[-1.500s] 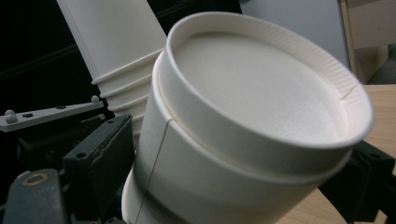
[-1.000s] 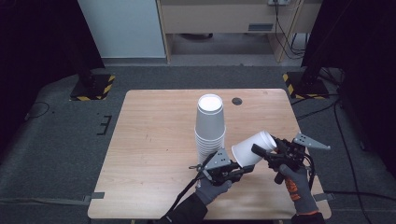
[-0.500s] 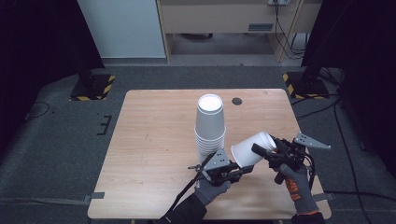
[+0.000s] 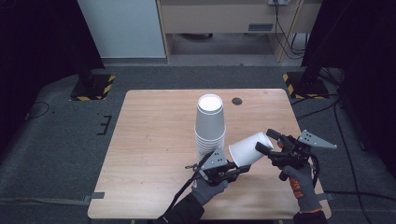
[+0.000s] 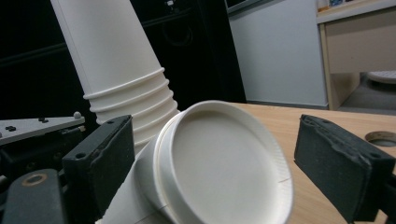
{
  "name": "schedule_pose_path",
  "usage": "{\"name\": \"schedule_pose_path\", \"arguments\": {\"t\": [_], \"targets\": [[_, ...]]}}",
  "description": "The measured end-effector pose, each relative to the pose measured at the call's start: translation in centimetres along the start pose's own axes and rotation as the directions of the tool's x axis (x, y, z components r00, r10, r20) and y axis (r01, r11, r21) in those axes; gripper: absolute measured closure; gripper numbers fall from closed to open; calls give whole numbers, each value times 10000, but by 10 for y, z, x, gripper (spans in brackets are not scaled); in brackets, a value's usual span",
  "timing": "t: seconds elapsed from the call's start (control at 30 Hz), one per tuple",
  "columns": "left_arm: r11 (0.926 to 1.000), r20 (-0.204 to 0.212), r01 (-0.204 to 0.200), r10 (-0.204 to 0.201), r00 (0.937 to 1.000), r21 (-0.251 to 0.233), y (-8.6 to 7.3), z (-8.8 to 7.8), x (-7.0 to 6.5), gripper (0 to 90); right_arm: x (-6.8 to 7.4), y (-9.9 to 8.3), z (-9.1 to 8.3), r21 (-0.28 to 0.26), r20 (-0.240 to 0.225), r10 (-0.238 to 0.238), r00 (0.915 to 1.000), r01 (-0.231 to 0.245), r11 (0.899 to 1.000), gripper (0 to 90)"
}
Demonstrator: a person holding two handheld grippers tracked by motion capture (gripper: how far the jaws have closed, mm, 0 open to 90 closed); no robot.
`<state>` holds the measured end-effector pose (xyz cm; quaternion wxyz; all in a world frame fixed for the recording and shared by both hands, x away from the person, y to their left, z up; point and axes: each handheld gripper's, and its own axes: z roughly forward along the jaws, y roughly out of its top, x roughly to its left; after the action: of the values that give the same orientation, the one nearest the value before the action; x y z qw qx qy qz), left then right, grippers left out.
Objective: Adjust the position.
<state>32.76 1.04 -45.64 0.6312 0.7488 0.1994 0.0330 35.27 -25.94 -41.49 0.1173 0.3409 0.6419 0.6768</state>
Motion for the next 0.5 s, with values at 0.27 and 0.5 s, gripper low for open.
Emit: {"name": "schedule_pose_path", "arguments": {"t": [0.27,0.5], "targets": [[9997,-118,-163,165,9998,169,2,-4,2,829,4,13,-2,402,-91,-1020,9947,1023,9939,81],[9993,-149,-216,220,9996,293,3,-9,3,828,3,22,1,497,-354,-1369,9900,1386,9891,107]]}}
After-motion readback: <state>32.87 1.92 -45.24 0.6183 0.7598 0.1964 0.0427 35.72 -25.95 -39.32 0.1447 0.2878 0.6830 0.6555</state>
